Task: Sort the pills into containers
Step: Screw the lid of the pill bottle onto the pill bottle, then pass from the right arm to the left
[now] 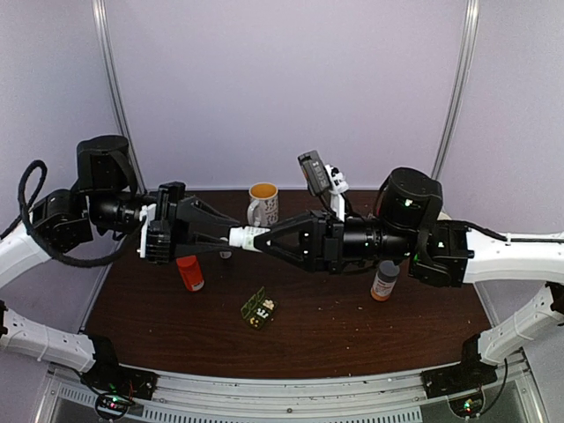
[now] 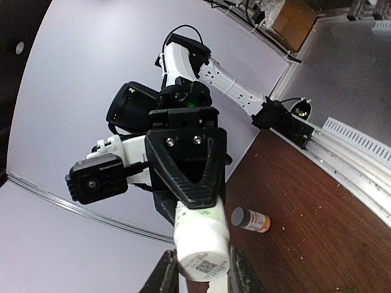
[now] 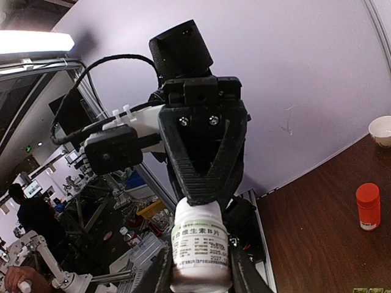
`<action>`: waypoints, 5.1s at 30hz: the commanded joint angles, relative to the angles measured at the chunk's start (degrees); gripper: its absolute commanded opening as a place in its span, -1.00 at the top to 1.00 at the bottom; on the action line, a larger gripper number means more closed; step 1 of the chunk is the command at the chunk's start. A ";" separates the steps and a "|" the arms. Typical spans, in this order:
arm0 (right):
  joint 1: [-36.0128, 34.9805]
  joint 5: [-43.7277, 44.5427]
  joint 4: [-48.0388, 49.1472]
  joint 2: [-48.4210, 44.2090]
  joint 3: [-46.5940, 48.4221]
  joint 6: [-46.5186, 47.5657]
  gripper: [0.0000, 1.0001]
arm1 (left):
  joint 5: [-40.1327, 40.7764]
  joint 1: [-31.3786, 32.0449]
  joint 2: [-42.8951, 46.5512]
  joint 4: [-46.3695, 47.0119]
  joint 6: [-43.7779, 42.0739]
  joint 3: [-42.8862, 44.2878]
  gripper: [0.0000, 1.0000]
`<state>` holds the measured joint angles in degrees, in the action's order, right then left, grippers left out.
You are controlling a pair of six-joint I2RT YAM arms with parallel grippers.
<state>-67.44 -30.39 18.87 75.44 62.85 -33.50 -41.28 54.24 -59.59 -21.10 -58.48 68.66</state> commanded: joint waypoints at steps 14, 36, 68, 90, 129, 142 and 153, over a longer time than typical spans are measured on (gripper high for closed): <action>2.74 7.25 -8.96 -13.77 -3.48 19.19 1.00 | 8.17 0.94 9.82 22.90 26.88 -10.18 -0.05; -5.69 25.38 1.28 -10.49 -4.00 67.74 1.00 | 7.61 1.04 -2.49 4.12 106.69 9.48 -0.90; -7.68 27.98 -2.34 -4.74 1.36 71.42 1.00 | 1.62 1.08 -7.74 2.08 107.59 12.03 -0.27; -7.67 27.89 -4.23 -4.78 2.01 67.48 1.00 | 1.27 1.06 -7.89 1.49 104.00 12.01 1.00; -5.03 11.33 -6.17 -6.12 3.82 17.47 1.00 | 6.90 2.69 0.92 8.96 39.49 0.67 -0.95; -4.70 9.20 -4.25 -1.58 4.49 14.71 1.00 | 7.89 3.76 -0.06 4.87 28.45 1.37 -0.50; -4.14 7.30 -0.55 0.18 3.79 11.51 1.00 | 6.85 3.89 0.95 2.38 24.29 0.74 0.19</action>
<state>-71.96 -21.34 15.09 75.00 65.36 -20.18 -34.70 57.87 -59.57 -18.68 -32.62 68.95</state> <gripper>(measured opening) 0.265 0.453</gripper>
